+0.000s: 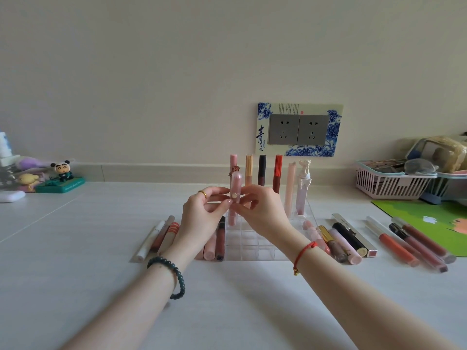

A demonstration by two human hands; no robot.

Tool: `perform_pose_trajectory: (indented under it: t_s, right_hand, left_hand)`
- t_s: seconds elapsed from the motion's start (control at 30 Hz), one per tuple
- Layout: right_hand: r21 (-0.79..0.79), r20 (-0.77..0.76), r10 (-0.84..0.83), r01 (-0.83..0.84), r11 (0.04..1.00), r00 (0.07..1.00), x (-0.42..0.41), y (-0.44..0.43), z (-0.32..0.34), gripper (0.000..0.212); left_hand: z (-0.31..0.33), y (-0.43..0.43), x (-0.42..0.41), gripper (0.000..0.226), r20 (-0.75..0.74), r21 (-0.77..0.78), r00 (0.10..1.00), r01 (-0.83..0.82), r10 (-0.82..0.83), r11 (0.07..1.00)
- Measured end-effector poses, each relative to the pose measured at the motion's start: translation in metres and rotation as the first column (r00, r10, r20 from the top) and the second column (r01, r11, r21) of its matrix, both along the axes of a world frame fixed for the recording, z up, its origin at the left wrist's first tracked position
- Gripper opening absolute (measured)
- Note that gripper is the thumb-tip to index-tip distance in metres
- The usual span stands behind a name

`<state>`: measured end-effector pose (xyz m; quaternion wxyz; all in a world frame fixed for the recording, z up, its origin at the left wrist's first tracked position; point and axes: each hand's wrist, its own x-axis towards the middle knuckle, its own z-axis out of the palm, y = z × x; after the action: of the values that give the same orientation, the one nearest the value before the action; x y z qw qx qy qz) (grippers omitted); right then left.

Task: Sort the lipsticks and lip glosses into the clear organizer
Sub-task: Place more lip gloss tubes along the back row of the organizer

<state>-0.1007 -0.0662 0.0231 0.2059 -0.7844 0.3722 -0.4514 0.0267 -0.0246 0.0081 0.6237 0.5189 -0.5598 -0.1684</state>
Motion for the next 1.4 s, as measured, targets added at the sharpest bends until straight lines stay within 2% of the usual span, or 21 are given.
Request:
perform_pose_trajectory:
  t_s: [0.33, 0.57, 0.77, 0.87, 1.0, 1.13, 1.2, 1.27, 1.4]
  right_hand:
    - [-0.006, -0.051, -0.012, 0.011, 1.0, 0.999, 0.0, 0.0, -0.001, 0.022]
    - [-0.013, -0.067, -0.011, 0.01, 1.0, 0.998, -0.001, 0.002, 0.0, 0.023]
    - [-0.011, -0.081, -0.024, 0.023, 1.0, 0.996, -0.011, 0.008, 0.006, 0.035]
    - [-0.064, -0.062, -0.044, 0.04, 0.997, 0.997, -0.03, 0.013, 0.016, 0.033]
    - [-0.117, 0.045, -0.144, 0.149, 0.982, 0.989, -0.079, 0.014, 0.031, 0.024]
    - [-0.125, 0.065, -0.348, 0.353, 0.927, 0.935, -0.147, 0.002, 0.029, 0.019]
    - [-0.135, 0.008, -0.472, 0.468, 0.873, 0.882, -0.182, -0.006, 0.021, 0.018]
    - [-0.135, -0.115, -0.555, 0.541, 0.83, 0.824, -0.214, -0.012, 0.009, 0.019]
    - [-0.028, -0.415, -0.584, 0.632, 0.775, 0.698, -0.251, -0.023, -0.014, 0.019]
  left_hand:
    - [0.0, 0.003, 0.001, 0.014, 0.023, 0.031, 1.0, -0.015, 0.015, 0.999]
    - [0.0, 0.006, 0.001, 0.02, 0.028, 0.029, 0.999, -0.02, 0.019, 0.999]
    - [-0.002, 0.008, 0.002, 0.023, 0.052, 0.026, 0.998, -0.031, 0.029, 0.999]
    - [-0.004, 0.01, 0.006, 0.02, 0.118, 0.028, 0.992, -0.048, 0.045, 0.998]
    - [-0.008, 0.015, 0.007, 0.016, 0.244, 0.07, 0.967, -0.098, 0.078, 0.993]
    - [-0.009, 0.023, 0.007, 0.039, 0.397, 0.197, 0.917, -0.112, 0.025, 0.974]
    - [-0.008, 0.03, 0.005, 0.054, 0.485, 0.235, 0.875, -0.13, -0.001, 0.963]
    - [-0.006, 0.034, 0.002, 0.068, 0.558, 0.246, 0.83, -0.157, -0.007, 0.956]
    - [-0.009, 0.037, 0.004, 0.093, 0.533, 0.394, 0.837, -0.116, -0.124, 0.912]
